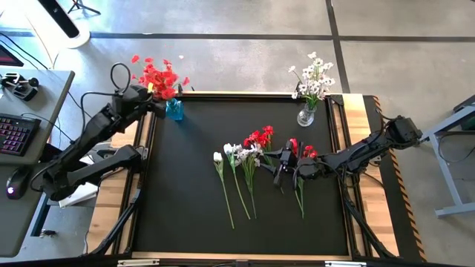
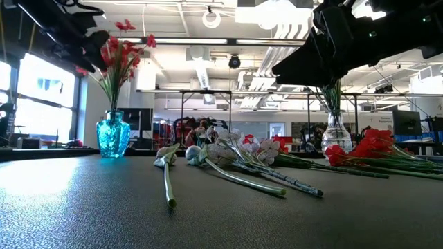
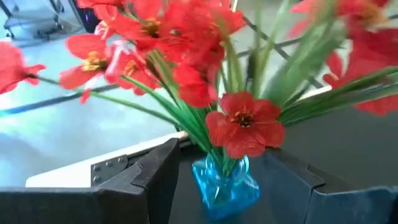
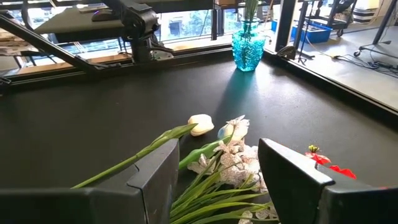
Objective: Sort flowers into vase by color
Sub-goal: Put the white tulip into the transparent vase
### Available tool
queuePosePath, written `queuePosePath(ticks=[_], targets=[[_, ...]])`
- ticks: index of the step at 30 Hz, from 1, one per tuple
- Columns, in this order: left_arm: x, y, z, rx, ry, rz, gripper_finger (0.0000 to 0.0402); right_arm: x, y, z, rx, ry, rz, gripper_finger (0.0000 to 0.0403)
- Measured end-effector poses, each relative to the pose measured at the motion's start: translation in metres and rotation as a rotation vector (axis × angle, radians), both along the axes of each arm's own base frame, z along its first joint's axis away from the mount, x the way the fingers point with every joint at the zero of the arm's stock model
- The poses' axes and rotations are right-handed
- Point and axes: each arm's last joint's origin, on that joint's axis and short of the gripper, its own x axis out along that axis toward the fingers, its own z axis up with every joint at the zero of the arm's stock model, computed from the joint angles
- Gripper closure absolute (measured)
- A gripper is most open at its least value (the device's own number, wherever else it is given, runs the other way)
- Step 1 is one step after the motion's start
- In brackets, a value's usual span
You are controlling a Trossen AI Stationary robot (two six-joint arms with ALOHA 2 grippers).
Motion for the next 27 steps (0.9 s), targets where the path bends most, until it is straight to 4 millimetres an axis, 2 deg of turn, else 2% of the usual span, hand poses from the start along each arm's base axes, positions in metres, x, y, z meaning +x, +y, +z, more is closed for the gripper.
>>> queuePosePath(ticks=[7, 13, 23, 27], targets=[[0.001, -0.011, 0.016, -0.023, -0.01, -0.053, 0.0212, 0.0, 0.0, 0.0, 0.0, 0.0, 0.0, 0.0187], [0.009, -0.023, 0.024, -0.029, -0.062, -0.165, 0.0226, 0.0, 0.0, 0.0, -0.001, 0.002, 0.0, 0.0187], [0.036, -0.058, 0.021, -0.151, -0.163, -0.465, 0.0267, -0.003, -0.001, -0.008, 0.04, 0.066, -0.02, 0.0187], [0.05, -0.075, 0.014, -0.216, -0.161, -0.555, 0.0281, -0.006, -0.002, -0.016, 0.082, 0.127, -0.045, 0.0187]])
